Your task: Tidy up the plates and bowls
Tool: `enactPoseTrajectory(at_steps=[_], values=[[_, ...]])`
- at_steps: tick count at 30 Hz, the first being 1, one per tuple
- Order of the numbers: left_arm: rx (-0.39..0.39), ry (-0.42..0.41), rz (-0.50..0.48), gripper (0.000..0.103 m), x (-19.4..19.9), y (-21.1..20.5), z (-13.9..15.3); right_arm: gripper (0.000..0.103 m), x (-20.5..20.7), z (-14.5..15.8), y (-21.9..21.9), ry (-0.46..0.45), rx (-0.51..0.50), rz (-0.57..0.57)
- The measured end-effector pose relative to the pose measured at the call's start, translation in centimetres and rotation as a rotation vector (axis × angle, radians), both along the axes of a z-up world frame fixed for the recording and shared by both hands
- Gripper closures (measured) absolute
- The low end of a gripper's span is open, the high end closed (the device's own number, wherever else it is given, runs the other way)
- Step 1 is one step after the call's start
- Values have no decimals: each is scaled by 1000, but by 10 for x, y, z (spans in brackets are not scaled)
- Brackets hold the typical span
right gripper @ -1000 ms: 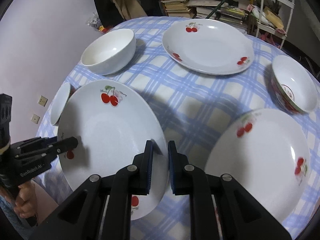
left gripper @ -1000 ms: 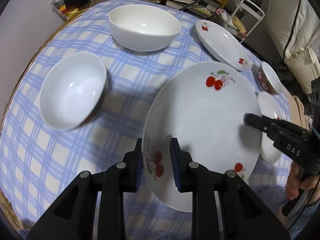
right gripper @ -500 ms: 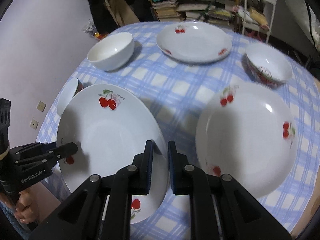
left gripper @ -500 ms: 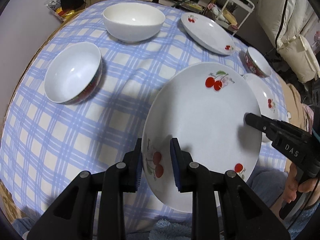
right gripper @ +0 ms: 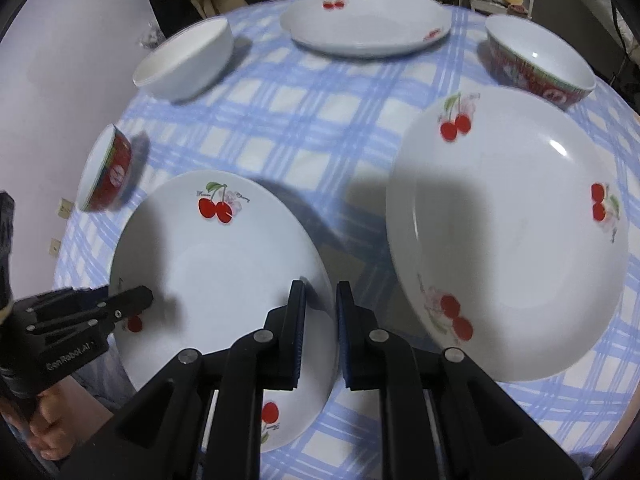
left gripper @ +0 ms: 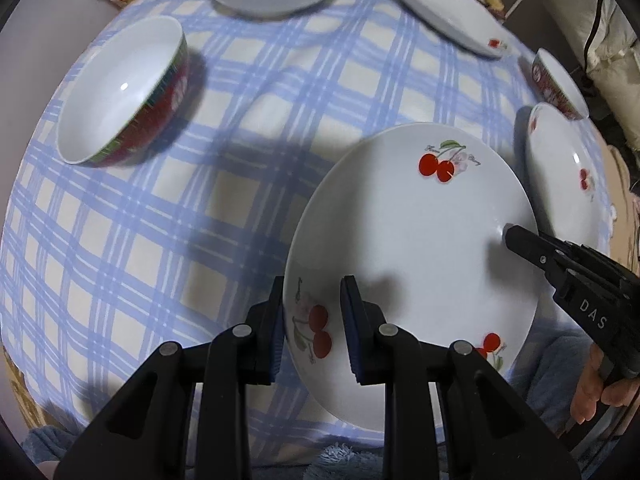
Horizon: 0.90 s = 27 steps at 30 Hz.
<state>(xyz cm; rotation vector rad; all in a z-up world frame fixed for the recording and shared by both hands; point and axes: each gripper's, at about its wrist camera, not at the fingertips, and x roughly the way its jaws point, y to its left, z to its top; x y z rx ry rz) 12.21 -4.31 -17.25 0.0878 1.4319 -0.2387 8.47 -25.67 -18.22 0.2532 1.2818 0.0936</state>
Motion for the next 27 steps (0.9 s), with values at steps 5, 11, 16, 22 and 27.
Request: enactPoseTrajectory(at_steps=[5,11,16,22,27], values=[[34,27,26,77,6,0,-11,87,3,2,4,-15,-42,25],[156,-74,-16,76,-1,-7,2,87,-1,32,-8,-118,-100,-1],[201,-201,-94,55,-11,-30,30,86,-5,49,-33,-138,-117,-73],[175,-336,-193,47,-10,-76,64,44,-6,85,-66,-217,-174,-135],[138,-357,-218,33,4,-105,76,25,-4,100,-102,-233,-229,-227]])
